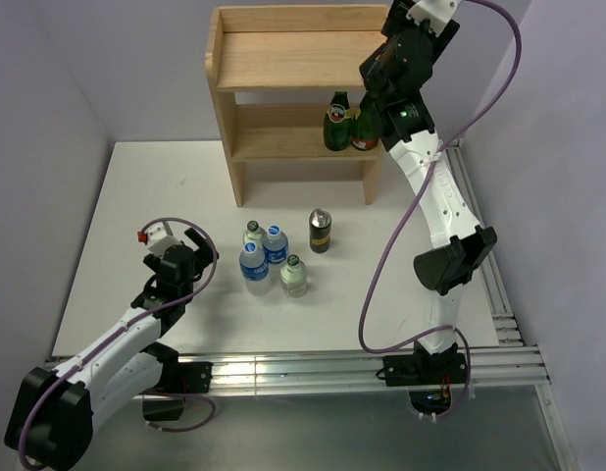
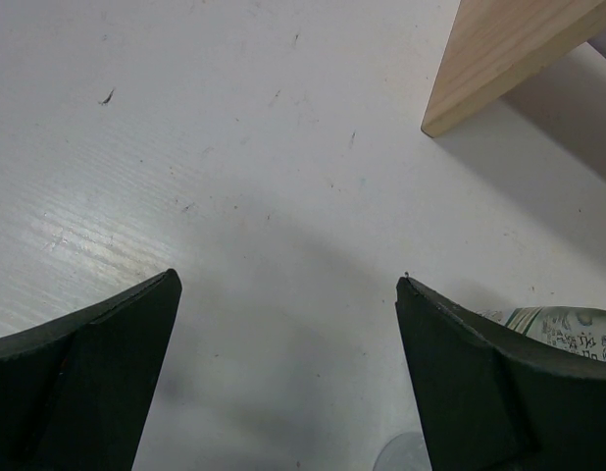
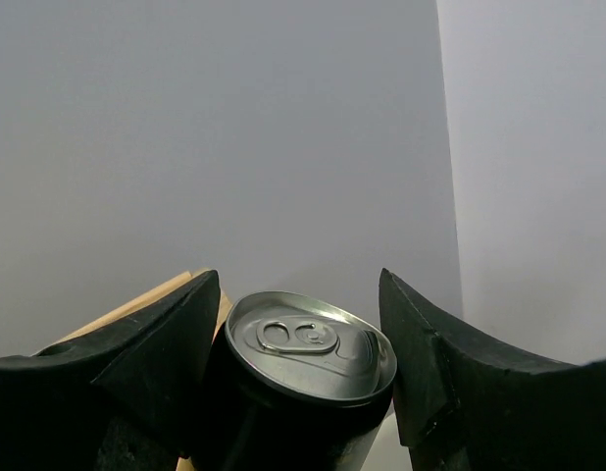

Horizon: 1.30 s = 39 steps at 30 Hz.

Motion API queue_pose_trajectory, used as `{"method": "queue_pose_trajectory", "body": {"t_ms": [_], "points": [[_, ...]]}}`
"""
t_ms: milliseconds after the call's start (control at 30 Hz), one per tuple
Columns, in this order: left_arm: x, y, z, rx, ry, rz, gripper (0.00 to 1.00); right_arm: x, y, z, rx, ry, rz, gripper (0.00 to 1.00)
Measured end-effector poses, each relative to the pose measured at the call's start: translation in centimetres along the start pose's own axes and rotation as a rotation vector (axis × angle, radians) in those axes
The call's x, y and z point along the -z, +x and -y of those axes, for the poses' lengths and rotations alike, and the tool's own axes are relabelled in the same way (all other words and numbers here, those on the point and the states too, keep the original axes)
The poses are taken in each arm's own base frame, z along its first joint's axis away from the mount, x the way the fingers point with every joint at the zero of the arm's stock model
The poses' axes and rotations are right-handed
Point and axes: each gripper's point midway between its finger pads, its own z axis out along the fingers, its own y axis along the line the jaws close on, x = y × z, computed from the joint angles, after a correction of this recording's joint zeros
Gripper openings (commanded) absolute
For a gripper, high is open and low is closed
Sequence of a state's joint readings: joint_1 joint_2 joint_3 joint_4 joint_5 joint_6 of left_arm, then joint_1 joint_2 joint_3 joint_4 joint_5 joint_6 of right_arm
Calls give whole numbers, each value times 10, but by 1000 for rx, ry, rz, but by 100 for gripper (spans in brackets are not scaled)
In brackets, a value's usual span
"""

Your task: Place and organize the beverage onto the shelf

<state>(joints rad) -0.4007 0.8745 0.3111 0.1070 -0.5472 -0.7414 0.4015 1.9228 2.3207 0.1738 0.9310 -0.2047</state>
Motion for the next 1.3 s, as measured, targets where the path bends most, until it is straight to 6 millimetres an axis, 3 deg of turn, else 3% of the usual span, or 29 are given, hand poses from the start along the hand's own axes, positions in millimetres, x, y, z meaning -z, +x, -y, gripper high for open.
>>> {"method": "queue_pose_trajectory", "body": {"t_ms": [500, 1033, 1300], "points": [[0, 0, 0, -4, -6, -4, 99, 31, 0, -55, 30, -76, 79, 0], [2, -4, -1, 6, -6, 11, 99, 40, -11, -66, 131, -161, 183, 0], [2, -6, -2, 7, -12, 18, 99, 45, -11, -86, 246, -293, 225, 0]]}}
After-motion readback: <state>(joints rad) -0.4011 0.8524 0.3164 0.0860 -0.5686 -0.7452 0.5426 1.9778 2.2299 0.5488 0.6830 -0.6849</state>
